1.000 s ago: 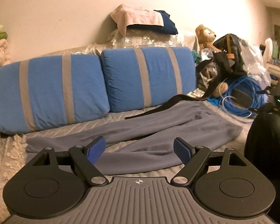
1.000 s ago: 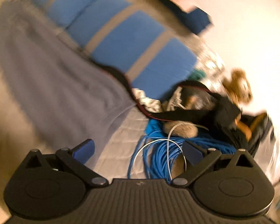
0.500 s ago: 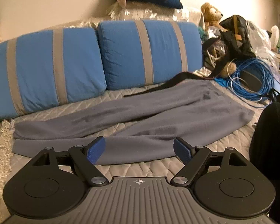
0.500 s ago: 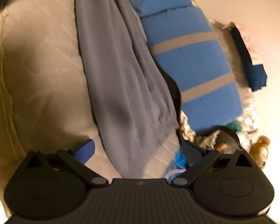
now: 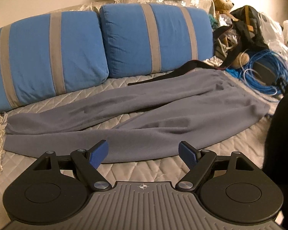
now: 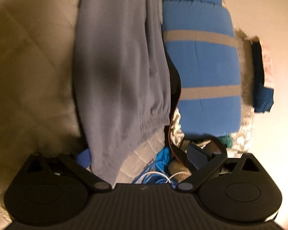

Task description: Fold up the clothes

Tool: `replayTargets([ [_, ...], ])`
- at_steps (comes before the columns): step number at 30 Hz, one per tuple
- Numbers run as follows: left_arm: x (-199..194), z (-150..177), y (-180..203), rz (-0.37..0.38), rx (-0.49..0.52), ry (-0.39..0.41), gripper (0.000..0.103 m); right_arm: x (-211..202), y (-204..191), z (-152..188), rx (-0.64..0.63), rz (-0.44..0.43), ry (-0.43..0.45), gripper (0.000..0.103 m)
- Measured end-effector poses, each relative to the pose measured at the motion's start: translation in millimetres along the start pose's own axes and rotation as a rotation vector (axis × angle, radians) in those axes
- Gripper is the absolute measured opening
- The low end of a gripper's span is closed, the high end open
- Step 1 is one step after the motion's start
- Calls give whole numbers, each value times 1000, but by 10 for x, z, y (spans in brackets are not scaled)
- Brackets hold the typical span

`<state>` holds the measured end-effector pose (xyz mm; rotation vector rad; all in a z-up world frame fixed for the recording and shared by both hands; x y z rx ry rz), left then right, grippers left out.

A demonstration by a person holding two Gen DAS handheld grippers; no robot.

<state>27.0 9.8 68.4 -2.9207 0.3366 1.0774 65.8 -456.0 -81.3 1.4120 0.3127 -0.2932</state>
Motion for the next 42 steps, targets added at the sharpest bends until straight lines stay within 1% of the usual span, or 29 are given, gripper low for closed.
replayTargets([
  [3, 75, 23, -7, 8, 0, -18, 80, -51, -30, -25, -19, -20, 53, 93],
  [4, 94, 28, -3, 13, 3, -19, 80, -58, -41, -19, -22, -32, 58, 87],
  [6, 133, 34, 4, 7, 15, -23, 80, -58, -58, 4, -26, -60, 57, 66],
  [7, 149, 40, 8, 1, 25, -25, 80, -57, -69, 16, -30, -76, 54, 39],
  [8, 163, 49, 13, -6, 40, -24, 80, -69, -67, 24, -32, -85, 58, 5],
  [9, 175, 61, 25, -15, 60, -23, 80, -91, -55, 29, -32, -89, 66, 2],
  [11, 204, 87, 61, -38, 108, -23, 80, -128, -4, 43, -22, -92, 78, 2],
  [13, 241, 122, 114, -64, 177, -29, 80, -164, 171, 78, 35, -65, 81, 1],
  [17, 324, 214, 223, -123, 361, -19, 80, -202, 521, 118, 116, -20, 80, 1],
  [20, 456, 304, 283, -181, 508, -33, 80, -234, 740, 126, 150, 2, 84, 1],
  [24, 707, 427, 277, -253, 680, -76, 80, -269, 884, 126, 157, 13, 87, 1],
  [28, 961, 483, 151, -352, 796, -116, 78, -307, 951, 125, 169, 17, 87, 1],
  [30, 1067, 505, 91, -382, 844, -129, 73, -309, 984, 121, 173, 19, 84, 1],
  [33, 1183, 545, 35, -394, 909, -129, 65, -288, 1003, 128, 173, 18, 80, 1],
  [34, 1213, 564, 28, -402, 942, -126, 55, -282, 996, 130, 171, 16, 79, 1],
  [35, 1249, 586, 23, -414, 979, -129, 39, -276, 990, 132, 169, 13, 78, 1],
  [36, 1293, 615, 12, -429, 1017, -144, 32, -272, 976, 133, 166, 9, 77, 1],
  [37, 1335, 642, -2, -442, 1047, -168, 16, -269, 958, 132, 163, 5, 77, 1],
  [38, 1364, 670, -21, -445, 1070, -200, 2, -269, 931, 135, 162, -1, 76, 1],
  [39, 1369, 698, -34, -444, 1093, -227, 3, -270, 898, 142, 163, -8, 74, 1],
  [41, 1290, 727, -18, -468, 1145, -214, 2, -271, 810, 157, 160, -26, 71, 1],
  [42, 1220, 722, -2, -473, 1144, -212, 2, -266, 764, 167, 159, -36, 69, 1],
])
Point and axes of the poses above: each gripper's, at about its wrist camera, not at the fingertips, and x roughly the way its jaws point, y to its right, z to its underside, the point moved 4 cm from there along x, roughly the way its jaws point, and after that the axes turned 9 degrees about -x, right-handed, at the moved point
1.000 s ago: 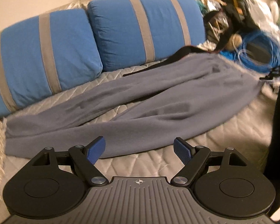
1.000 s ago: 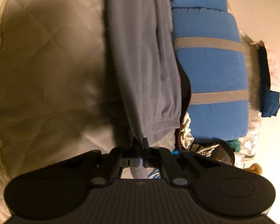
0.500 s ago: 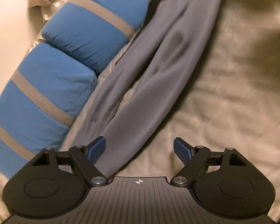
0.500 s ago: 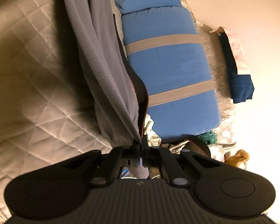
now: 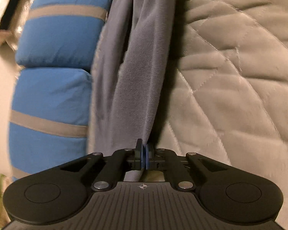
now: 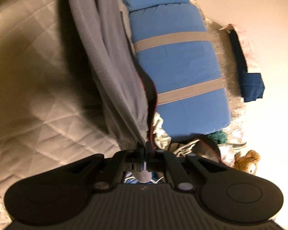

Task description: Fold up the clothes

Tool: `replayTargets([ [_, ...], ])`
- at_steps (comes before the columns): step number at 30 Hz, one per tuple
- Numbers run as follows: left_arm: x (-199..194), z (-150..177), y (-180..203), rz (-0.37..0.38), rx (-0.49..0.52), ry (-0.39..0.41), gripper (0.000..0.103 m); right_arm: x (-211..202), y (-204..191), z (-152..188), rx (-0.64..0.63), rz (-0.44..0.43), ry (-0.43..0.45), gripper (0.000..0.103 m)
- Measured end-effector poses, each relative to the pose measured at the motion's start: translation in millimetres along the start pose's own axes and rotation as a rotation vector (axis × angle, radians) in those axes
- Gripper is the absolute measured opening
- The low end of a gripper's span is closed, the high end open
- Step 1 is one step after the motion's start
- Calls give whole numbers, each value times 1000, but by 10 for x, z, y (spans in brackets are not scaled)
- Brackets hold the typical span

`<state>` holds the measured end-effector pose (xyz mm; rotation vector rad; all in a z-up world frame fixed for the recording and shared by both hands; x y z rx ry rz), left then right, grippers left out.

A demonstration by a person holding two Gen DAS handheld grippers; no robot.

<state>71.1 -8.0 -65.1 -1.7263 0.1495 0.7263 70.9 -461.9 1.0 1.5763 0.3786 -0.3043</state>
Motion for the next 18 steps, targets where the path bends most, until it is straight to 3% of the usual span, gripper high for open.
replayTargets([
  [6, -523, 175, -24, 6, -19, 5, 2, 15, -310, 65, -7, -67, -15, 1],
  [18, -1035, 284, 388, 191, 19, -43, 2, 52, -599, 195, -11, -138, -55, 0],
])
Point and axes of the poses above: each gripper's, at about its wrist camera, not at the fingertips, and x roughly the way its jaws point, y to its right, z to its underside, the point moved 4 cm from there along x, roughly the way its jaws point, and after that the axes turned 9 degrees about -x, right-handed, at the moved point
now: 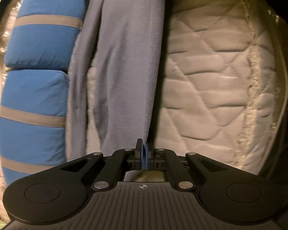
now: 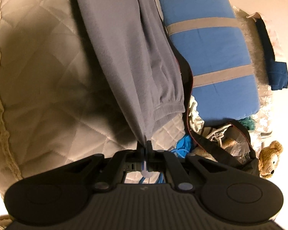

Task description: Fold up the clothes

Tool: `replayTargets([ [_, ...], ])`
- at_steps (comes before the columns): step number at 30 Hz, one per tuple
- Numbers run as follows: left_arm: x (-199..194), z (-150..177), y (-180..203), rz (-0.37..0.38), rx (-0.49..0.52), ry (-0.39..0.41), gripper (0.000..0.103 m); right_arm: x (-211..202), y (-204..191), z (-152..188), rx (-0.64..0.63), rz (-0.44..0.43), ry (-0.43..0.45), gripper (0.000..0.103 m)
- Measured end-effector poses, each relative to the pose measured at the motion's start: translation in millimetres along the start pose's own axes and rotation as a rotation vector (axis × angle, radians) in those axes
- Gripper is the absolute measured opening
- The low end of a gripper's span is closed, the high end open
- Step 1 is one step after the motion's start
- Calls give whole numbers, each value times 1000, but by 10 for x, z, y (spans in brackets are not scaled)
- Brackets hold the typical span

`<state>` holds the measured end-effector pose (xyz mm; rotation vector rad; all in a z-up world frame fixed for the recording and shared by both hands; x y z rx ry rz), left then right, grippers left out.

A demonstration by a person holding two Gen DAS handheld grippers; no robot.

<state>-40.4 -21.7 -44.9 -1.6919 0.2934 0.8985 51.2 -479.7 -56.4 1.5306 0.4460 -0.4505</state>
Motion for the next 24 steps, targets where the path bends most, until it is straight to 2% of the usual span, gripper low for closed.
replayTargets([
  [5, -12, -6, -14, 12, -26, 0, 2, 30, -39, -5, -1, -12, -7, 1],
  [12, 54, -6, -120, -54, -52, 6, 5, 28, -93, -43, 7, -30, -9, 2],
  [13, 62, -4, -123, -55, -53, 2, 5, 27, -94, -49, 10, -28, -11, 12],
  [14, 70, -2, -121, -51, -51, -1, 5, 31, -99, -52, 12, -30, -12, 29],
  [15, 79, -4, -111, -43, -45, -3, 5, 32, -109, -54, 16, -37, -12, 31],
  [16, 99, -11, -103, -40, -35, -5, 7, 24, -102, -53, 28, -45, -8, 39],
  [19, 126, 6, -52, -97, 1, -16, 34, -10, -49, -45, 73, -71, 10, 60],
  [20, 134, 16, -62, -123, 8, -13, 39, -20, -10, -42, 95, -81, 18, 65],
  [24, 134, 21, -130, -120, -25, -14, 41, -33, 230, -57, 213, -154, 54, 80],
])
Point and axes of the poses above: each gripper's, at about its wrist camera, not at the fingertips, and x roughly the way its jaws point, y to its right, z to its underside, the point moved 4 cm from there along x, roughly the way its jaws point, and after that the axes turned 9 degrees about -x, right-handed, at the moved point
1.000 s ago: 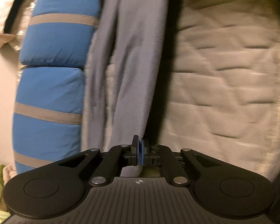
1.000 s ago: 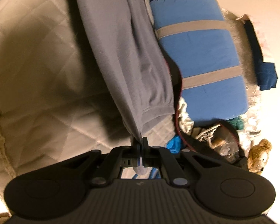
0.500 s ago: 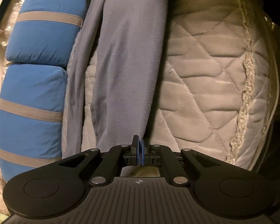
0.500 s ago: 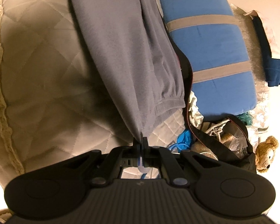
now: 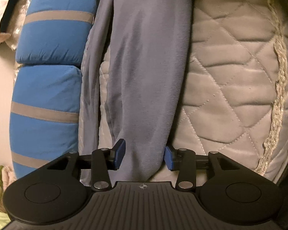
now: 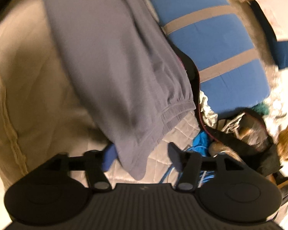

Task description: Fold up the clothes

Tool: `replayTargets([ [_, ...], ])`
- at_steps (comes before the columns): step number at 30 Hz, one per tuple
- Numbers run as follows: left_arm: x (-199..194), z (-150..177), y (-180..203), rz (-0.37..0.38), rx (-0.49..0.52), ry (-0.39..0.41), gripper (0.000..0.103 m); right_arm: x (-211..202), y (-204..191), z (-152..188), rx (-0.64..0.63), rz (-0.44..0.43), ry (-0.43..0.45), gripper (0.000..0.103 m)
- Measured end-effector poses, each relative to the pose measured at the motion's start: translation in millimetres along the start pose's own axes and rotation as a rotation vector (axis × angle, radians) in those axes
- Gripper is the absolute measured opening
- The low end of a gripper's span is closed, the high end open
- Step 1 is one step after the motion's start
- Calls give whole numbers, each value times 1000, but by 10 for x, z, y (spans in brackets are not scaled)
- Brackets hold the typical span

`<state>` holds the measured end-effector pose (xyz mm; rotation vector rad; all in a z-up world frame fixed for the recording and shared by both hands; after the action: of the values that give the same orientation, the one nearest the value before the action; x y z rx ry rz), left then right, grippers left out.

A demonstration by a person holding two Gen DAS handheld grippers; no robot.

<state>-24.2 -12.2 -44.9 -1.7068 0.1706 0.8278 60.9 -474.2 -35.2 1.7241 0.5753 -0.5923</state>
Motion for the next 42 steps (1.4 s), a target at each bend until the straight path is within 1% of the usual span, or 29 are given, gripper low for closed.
replayTargets([
  [2, -1, 2, -24, -2, -10, 0, 44, 0, 129, -84, 58, -61, 24, 85],
  [4, 40, -2, -5, 0, -19, 1, 44, 28, 248, -210, 96, -105, 47, 89],
  [6, 77, -16, -53, 8, -36, -2, 46, 64, 352, -362, 122, -122, 79, 91],
  [8, 106, -20, -90, 12, -63, -5, 51, 115, 485, -544, 155, -145, 110, 94],
  [11, 119, -14, -141, 24, -99, -11, 55, 197, 670, -880, 178, -184, 148, 94],
  [16, 156, -44, -169, 40, -140, -12, 56, 201, 907, -1534, 163, -234, 228, 96],
  [17, 197, -49, -224, 43, -146, -9, 56, 197, 940, -1671, 153, -239, 243, 96],
  [18, 229, -55, -272, 45, -152, -6, 56, 187, 962, -1824, 139, -239, 259, 96],
  [21, 141, 28, -193, 55, -178, 1, 56, 101, 918, -2281, 86, -241, 303, 97],
  [23, 138, 34, -184, 56, -187, 10, 55, 13, 833, -2584, 41, -236, 328, 97],
  [25, 182, 21, -235, 58, -191, 25, 55, -142, 664, -2879, -15, -225, 363, 97],
  [27, 192, 25, -256, 75, -202, 42, 47, -311, 442, -3140, -57, -228, 410, 97],
  [29, 179, 46, -237, 102, -222, 55, 28, -475, 189, -3379, -94, -239, 459, 97],
  [31, 203, 53, -247, 116, -244, 70, 20, -636, -126, -3591, -126, -255, 513, 97],
  [33, 191, 75, -267, 125, -274, 95, 15, -760, -468, -3775, -176, -250, 568, 97],
  [34, 177, 86, -287, 127, -293, 111, 12, -787, -615, -3842, -204, -233, 586, 96],
  [36, 161, 93, -365, 124, -334, 149, 10, -772, -882, -3995, -249, -197, 614, 94],
  [37, 155, 94, -410, 120, -355, 169, 9, -745, -995, -4078, -268, -175, 622, 91],
  [38, 149, 95, -455, 115, -376, 189, 8, -701, -1068, -4161, -277, -150, 622, 84],
  [39, 125, 107, -483, 110, -392, 205, 8, -652, -1122, -4241, -281, -124, 619, 80],
  [41, 130, 105, -554, 95, -413, 237, 7, -544, -1209, -4401, -284, -81, 608, 65],
  [42, 127, 105, -574, 89, -420, 250, 7, -485, -1231, -4471, -283, -75, 600, 60],
])
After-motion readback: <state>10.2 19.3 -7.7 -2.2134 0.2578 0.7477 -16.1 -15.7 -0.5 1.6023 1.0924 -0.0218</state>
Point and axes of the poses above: each gripper's, at about its wrist camera, not at the fingertips, and x roughly the way its jaws point, y to its right, z to its underside, the point moved 4 cm from there along x, roughly the way its jaws point, and after that the axes turned 9 degrees about -x, right-handed, at the moved point
